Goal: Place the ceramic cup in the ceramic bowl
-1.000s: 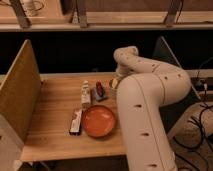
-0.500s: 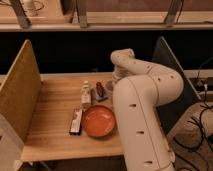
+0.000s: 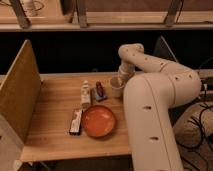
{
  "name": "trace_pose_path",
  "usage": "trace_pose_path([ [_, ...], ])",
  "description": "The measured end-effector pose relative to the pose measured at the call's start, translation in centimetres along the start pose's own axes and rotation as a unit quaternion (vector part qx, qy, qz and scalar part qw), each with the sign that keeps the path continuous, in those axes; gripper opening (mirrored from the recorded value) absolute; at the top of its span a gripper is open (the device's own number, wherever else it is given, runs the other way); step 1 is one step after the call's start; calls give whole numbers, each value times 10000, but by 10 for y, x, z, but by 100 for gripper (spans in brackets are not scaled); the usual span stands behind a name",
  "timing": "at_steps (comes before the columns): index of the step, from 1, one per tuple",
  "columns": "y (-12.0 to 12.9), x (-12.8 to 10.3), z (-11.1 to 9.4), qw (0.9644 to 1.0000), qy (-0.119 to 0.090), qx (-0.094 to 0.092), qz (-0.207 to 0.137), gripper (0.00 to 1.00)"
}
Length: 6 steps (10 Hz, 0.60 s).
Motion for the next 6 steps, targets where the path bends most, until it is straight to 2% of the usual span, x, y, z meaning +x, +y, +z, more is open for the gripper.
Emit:
trace_pose_path([
  [2,16,12,-26,9998,-105,-116,-94,0],
  [4,44,23,-48,9989,-175,-236,-361,0],
  [6,78,36,-67,9962,-241,-412,-732,0],
])
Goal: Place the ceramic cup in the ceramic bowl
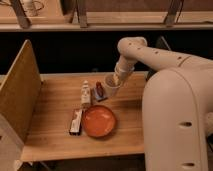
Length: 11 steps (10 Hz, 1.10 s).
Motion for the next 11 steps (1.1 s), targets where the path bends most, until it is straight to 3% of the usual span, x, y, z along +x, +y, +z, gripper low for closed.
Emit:
trace_pose_path([
  [2,32,7,-7,9993,1,-231,-298,0],
  [4,65,22,-8,9967,170,-494,-622,0],
  [9,64,22,-8,9967,174,-492,-616,0],
  [11,74,29,-4,9953,279,-519,-771,0],
])
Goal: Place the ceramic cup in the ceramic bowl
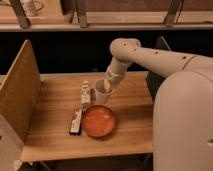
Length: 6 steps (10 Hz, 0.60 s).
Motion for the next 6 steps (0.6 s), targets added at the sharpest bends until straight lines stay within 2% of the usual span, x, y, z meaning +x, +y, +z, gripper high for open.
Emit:
trace_pose_path([
  [2,27,4,17,9993,213,-117,-281,0],
  [6,32,24,46,9982,436,-302,-263,0],
])
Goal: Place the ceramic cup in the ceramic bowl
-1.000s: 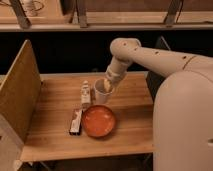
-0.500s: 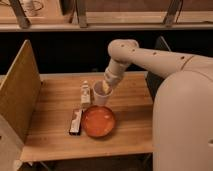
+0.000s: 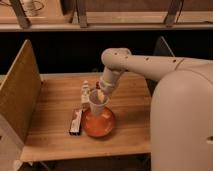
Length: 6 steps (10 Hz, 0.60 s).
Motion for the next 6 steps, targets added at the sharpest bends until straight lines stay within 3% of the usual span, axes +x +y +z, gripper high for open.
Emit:
trace_pose_path([
  [3,-7,9,19,9998,212,39,46,0],
  [6,-8,10,19,9998,208,40,69,0],
])
